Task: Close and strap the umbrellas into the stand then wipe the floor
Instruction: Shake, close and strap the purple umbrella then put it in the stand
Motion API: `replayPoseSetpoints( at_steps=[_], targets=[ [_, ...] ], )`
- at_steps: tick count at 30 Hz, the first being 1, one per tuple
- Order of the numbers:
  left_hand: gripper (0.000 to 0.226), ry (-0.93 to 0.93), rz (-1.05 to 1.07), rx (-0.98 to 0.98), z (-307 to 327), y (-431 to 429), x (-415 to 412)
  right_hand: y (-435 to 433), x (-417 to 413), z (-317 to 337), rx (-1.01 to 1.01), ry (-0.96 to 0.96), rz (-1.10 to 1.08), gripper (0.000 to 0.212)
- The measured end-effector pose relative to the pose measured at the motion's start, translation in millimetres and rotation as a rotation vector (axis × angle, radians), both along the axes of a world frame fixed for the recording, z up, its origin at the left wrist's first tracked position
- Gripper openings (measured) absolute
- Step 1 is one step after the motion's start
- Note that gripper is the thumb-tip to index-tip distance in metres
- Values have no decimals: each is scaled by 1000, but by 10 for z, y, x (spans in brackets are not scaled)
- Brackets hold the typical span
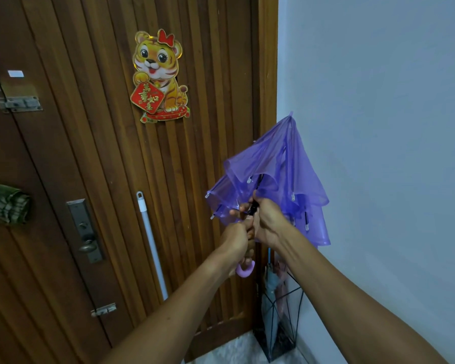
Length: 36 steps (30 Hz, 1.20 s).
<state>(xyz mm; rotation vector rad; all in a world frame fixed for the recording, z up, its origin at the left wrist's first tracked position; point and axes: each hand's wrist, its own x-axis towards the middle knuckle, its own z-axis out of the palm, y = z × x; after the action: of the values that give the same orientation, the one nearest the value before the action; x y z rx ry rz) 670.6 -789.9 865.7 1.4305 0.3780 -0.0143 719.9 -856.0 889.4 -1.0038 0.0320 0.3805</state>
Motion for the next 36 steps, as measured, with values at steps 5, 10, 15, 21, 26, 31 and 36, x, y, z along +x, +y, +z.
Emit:
replayPoseSetpoints(
  at_steps=[5,10,15,21,26,31,36],
  targets=[
    [48,-17,-20,-40,34,-1,0,-17,-16,-21,-37,-24,15,41],
    [42,-37,-44,-34,47,15,-48,-73,-59,-99,-23,-59,59,70],
    [39,-97,-67,86,111,77,-81,-17,-60,-70,-10,-161,3,31],
    [60,-84,-32,52,140,374,-55,-192,-229,-510,-474,-258,187,40],
    [42,-90,128,175,-35,647,-40,-573,-358,-492,-604,-302,128,19],
    [31,-116,179,344,-87,511,-140,-496,-5,-90,-459,-328,-492,42],
    [59,-331,15,572,-210,452,-243,-243,276,162,-112,-212,-185,107]
  ],
)
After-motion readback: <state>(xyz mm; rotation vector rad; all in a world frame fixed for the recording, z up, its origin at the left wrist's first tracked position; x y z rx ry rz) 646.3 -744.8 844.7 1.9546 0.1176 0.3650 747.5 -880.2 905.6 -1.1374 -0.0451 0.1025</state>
